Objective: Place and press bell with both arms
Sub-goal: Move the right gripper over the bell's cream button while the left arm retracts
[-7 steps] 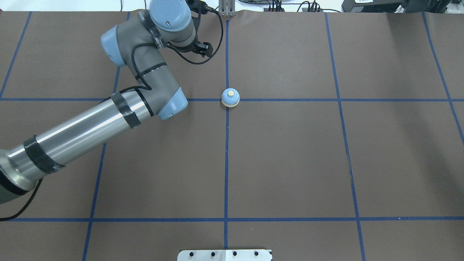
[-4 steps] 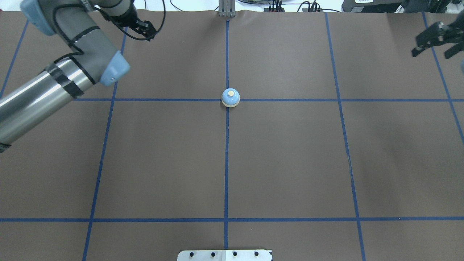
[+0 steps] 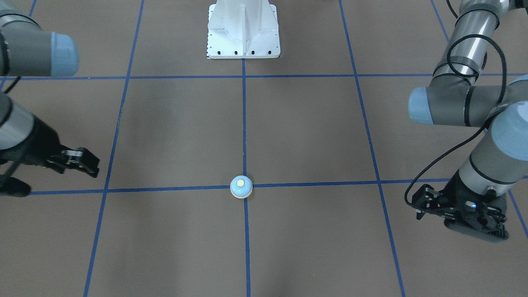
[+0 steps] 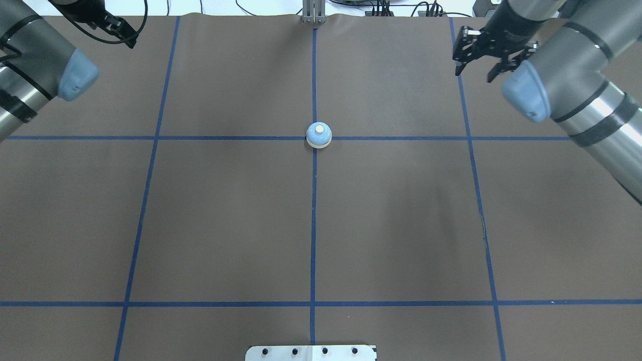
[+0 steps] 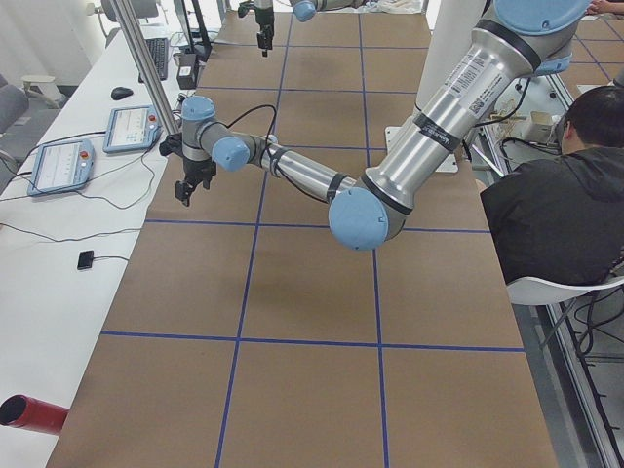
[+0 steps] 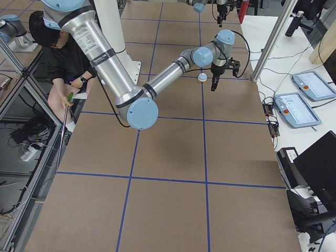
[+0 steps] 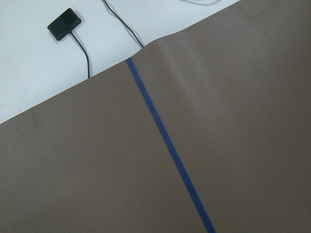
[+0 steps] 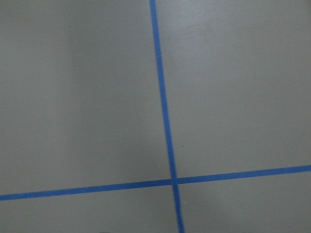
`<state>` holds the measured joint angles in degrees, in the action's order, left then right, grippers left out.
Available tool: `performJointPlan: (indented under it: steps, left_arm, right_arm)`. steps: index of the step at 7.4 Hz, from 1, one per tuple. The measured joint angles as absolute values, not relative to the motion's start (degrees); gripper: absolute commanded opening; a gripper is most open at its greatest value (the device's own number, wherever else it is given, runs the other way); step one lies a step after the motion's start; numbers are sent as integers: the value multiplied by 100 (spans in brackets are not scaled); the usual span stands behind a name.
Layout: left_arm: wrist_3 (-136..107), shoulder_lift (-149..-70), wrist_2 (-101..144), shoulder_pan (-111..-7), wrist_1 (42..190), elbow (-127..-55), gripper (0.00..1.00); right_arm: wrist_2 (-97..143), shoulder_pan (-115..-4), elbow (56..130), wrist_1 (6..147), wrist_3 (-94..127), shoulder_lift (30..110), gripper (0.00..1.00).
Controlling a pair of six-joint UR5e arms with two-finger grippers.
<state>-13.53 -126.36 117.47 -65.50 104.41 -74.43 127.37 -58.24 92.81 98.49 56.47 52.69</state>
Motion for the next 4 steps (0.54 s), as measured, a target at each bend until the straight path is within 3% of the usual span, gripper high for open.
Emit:
performJointPlan:
  steps: [2, 4]
  left_arm:
    - [-863, -12363, 11902, -6795, 10283, -7481, 100]
    - [-313, -12018, 11936, -6966, 10142, -7533, 100]
  right_arm:
    - [12154, -5056, 8995, 9833, 6627, 4634, 0]
    - [11809, -4516, 8201, 9678, 6944, 3807, 0]
